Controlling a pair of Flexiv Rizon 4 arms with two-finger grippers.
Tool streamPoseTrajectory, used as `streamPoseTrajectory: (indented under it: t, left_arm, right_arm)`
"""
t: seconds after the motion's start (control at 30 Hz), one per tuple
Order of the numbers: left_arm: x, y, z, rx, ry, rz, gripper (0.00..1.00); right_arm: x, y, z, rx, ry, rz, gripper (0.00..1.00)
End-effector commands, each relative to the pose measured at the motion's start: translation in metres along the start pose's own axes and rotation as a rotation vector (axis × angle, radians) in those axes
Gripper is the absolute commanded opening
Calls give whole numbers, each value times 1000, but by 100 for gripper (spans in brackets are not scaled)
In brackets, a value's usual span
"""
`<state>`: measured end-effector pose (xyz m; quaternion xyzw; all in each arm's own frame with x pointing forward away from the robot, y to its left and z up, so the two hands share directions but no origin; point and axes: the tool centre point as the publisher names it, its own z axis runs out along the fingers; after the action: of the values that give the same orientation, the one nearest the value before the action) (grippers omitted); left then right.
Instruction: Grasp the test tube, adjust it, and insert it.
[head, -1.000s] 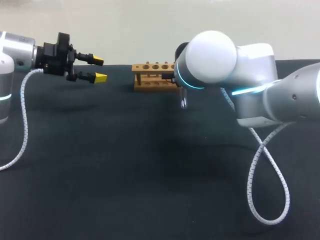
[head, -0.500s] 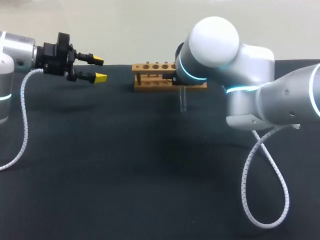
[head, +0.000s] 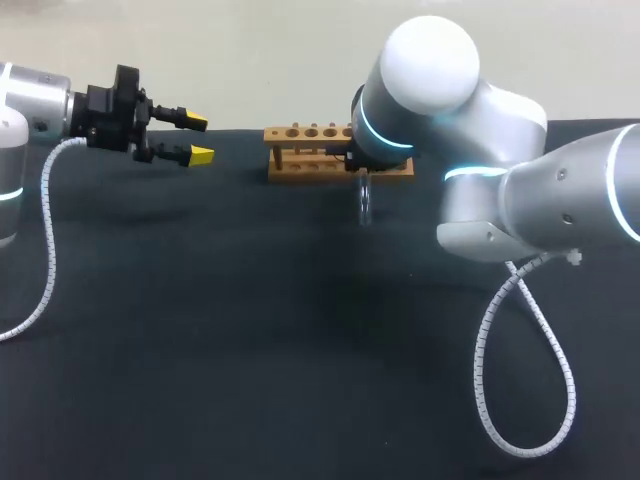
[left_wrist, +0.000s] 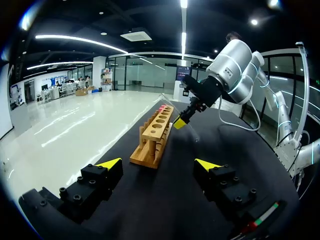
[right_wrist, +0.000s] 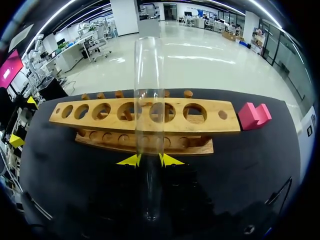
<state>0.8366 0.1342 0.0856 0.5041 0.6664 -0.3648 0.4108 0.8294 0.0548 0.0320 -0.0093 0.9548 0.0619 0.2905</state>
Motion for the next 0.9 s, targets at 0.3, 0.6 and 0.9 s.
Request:
streamPoseTrajectory:
  t: [0.3, 0.6, 0.9]
  left_arm:
    - [1, -2, 0, -6, -3, 3, 100]
    - [1, -2, 0, -6, -3, 3, 100]
    - [1, -2, 0, -6, -3, 3, 100]
  right_arm:
    - [9, 5, -26, 2, -50, 40, 0]
    - [5, 3, -57, 16, -114, 91, 0]
    - [-3, 3, -84, 18, -187, 103, 0]
